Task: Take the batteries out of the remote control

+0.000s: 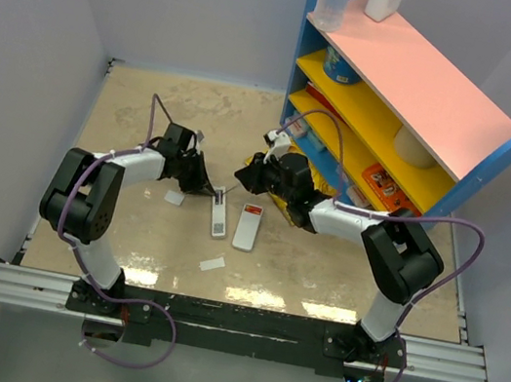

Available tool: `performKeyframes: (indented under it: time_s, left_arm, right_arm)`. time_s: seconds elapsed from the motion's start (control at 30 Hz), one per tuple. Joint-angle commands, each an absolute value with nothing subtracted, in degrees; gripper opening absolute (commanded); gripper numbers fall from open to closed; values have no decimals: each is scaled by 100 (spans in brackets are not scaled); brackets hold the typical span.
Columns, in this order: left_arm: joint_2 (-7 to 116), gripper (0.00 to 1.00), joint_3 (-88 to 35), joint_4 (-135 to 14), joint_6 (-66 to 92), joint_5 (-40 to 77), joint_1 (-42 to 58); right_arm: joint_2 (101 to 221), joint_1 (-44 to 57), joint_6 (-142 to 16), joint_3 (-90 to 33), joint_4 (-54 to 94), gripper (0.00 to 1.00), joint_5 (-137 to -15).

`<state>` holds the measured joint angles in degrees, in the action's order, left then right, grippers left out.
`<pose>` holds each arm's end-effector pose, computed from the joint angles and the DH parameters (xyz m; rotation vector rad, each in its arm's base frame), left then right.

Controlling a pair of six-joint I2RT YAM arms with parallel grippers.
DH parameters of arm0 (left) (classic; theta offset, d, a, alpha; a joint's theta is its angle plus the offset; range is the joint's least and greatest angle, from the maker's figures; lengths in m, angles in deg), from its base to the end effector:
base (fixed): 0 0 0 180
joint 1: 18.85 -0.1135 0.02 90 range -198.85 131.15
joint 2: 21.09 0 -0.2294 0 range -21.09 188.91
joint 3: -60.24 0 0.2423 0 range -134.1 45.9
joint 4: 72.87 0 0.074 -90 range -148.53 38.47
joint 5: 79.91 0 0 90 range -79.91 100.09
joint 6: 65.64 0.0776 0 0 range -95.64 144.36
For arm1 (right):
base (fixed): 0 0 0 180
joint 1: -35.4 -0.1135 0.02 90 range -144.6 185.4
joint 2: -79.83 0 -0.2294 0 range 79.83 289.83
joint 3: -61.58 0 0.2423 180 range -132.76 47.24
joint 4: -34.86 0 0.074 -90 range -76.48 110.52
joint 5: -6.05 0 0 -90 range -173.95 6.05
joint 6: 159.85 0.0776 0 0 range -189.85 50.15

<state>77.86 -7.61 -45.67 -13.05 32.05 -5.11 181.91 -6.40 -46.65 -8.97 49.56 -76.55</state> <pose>0.3232 -0.1089 0.0908 -0.4073 2.6671 -0.8017 0.3057 0.2867 0.1674 -0.4097 1.9194 0.8887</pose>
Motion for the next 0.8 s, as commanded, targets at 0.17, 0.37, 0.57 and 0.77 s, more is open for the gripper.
performKeyframes:
  time_s: [0.17,0.37,0.57,0.77]
  left_arm:
    - [7708,0,-481,-4886,-1413,3487,-487]
    - [7638,1,-323,-4974,-1528,3549,-487]
    - [7541,12,-253,-4983,-1598,3593,-479]
    - [7444,18,-393,-4808,-1581,3540,-479]
  right_arm:
    - [18363,-494,-4743,-663,5324,0,-7287]
    - [18328,-486,-4718,-725,5173,0,-7235]
    - [18012,-494,-4761,-989,4681,0,-7173]
    - [17915,-486,-4762,-1007,4645,0,-7112]
